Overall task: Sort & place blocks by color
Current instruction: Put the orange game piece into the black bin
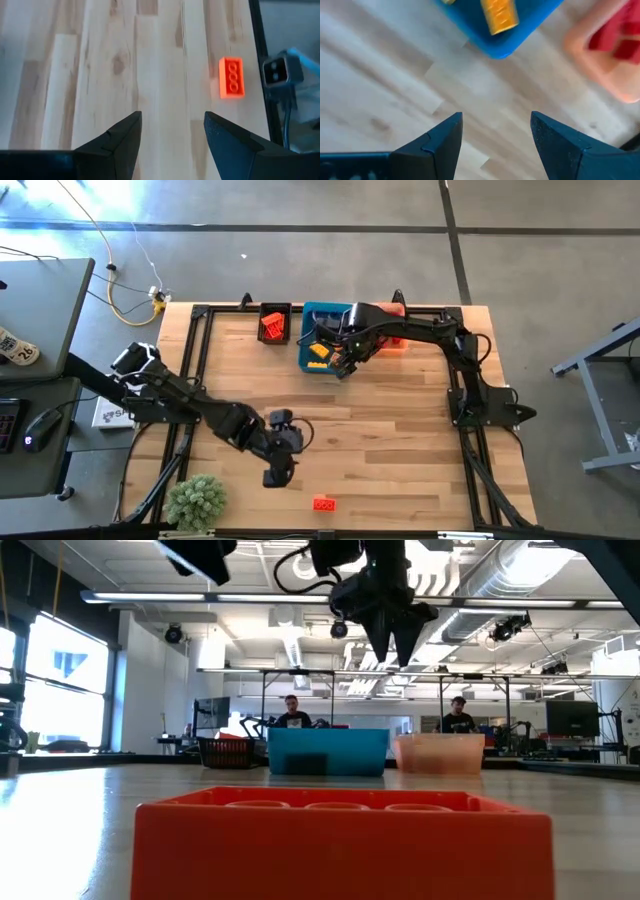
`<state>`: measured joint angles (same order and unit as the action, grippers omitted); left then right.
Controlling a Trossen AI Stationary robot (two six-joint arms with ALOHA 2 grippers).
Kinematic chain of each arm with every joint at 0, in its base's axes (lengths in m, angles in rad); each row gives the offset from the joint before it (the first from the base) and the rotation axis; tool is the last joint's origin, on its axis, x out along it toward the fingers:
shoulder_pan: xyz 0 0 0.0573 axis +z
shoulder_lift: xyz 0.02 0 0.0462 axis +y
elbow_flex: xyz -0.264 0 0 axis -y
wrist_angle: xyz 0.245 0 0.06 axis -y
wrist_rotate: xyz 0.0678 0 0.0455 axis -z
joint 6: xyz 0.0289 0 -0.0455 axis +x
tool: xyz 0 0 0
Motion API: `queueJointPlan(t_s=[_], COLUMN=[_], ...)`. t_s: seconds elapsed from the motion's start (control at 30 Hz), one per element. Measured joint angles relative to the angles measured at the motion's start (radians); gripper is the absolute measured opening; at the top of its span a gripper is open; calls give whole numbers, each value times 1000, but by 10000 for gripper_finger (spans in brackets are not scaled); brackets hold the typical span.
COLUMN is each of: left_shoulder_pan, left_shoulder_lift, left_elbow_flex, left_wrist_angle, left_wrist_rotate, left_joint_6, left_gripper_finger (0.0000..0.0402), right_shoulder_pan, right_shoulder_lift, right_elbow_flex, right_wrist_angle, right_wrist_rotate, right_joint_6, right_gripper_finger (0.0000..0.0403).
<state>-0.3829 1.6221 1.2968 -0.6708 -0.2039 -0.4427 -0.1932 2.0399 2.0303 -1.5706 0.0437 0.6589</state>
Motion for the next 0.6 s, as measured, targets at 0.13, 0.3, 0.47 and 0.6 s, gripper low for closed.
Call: queueJointPlan(t_s=[0.13,0.3,0.47,0.6], left_shoulder_pan=[-25,-51,-72,-77], left_shoulder_lift=[2,-33,-64,-72], left_elbow_flex=[0,1,1,1], left_wrist_angle=[-79,-217,-319,-332], left_wrist_rotate=[-35,-81,-118,-126], left_joint_6=[-38,-95,-129,-134], left_gripper_finger=[203,203,203,203], right_shoulder_pan=[64,183,311,400], right_shoulder_lift=[0,0,0,0], right_elbow_flex=[0,0,0,0], right_wrist_angle=[1,12,103,204], right_wrist_rotate=[-38,-37,-47,-93], right_joint_6=[23,76,129,131], right_gripper_finger=[222,222,222,222])
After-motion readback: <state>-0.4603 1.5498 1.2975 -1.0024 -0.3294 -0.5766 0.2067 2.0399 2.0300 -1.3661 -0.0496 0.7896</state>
